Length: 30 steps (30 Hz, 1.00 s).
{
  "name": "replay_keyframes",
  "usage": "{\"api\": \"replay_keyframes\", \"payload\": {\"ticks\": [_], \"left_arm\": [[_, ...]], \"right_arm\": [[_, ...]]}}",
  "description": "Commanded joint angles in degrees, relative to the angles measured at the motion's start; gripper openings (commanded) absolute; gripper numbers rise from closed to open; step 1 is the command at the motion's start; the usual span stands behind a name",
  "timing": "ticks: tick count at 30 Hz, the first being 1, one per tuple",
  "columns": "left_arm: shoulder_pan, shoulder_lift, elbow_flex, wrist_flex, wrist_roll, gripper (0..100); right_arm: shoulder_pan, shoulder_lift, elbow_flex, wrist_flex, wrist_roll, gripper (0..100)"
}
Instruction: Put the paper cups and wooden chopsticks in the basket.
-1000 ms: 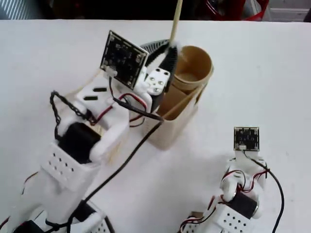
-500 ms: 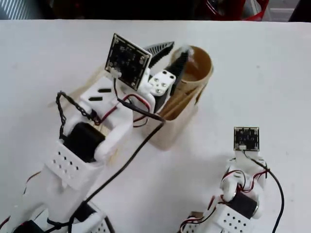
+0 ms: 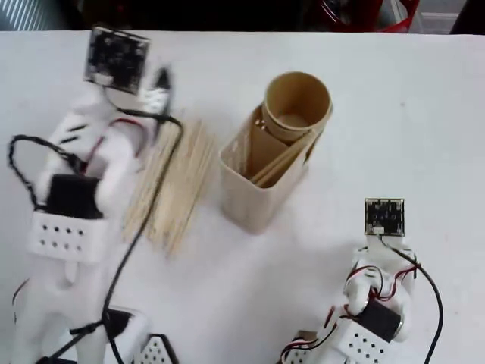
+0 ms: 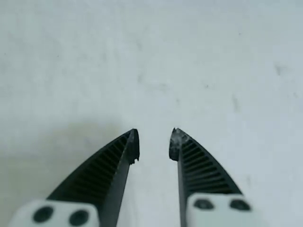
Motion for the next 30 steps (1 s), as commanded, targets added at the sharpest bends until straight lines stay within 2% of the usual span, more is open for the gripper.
{"api": "replay_keyframes", "payload": {"ticks": [1,7,12,15,25,28,30], "left_arm": [[-6.4,-1.1,3.5,0.7,-7.5,11],[-10.9,-0.2,13.1,0.7,-17.1,11],[-12.4,10.7,11.3,0.8,-19.7,11],[-12.2,20.7,6.1,2.7,-19.8,11],[-12.0,51.4,-24.2,20.1,-20.0,11],[-10.7,58.1,-30.2,24.5,-24.9,11],[-9.5,61.4,-32.5,26.9,-25.6,13]], "right_arm": [[0.6,-0.5,0.5,-1.0,0.4,11.4],[0.6,-0.5,0.5,-1.0,0.4,11.4],[0.6,-0.5,0.5,-1.0,0.4,11.4],[0.6,-0.5,0.5,-1.0,0.4,11.4],[0.6,-0.5,0.5,-1.0,0.4,11.4],[0.6,-0.5,0.5,-1.0,0.4,11.4],[0.6,-0.5,0.5,-1.0,0.4,11.4]]}}
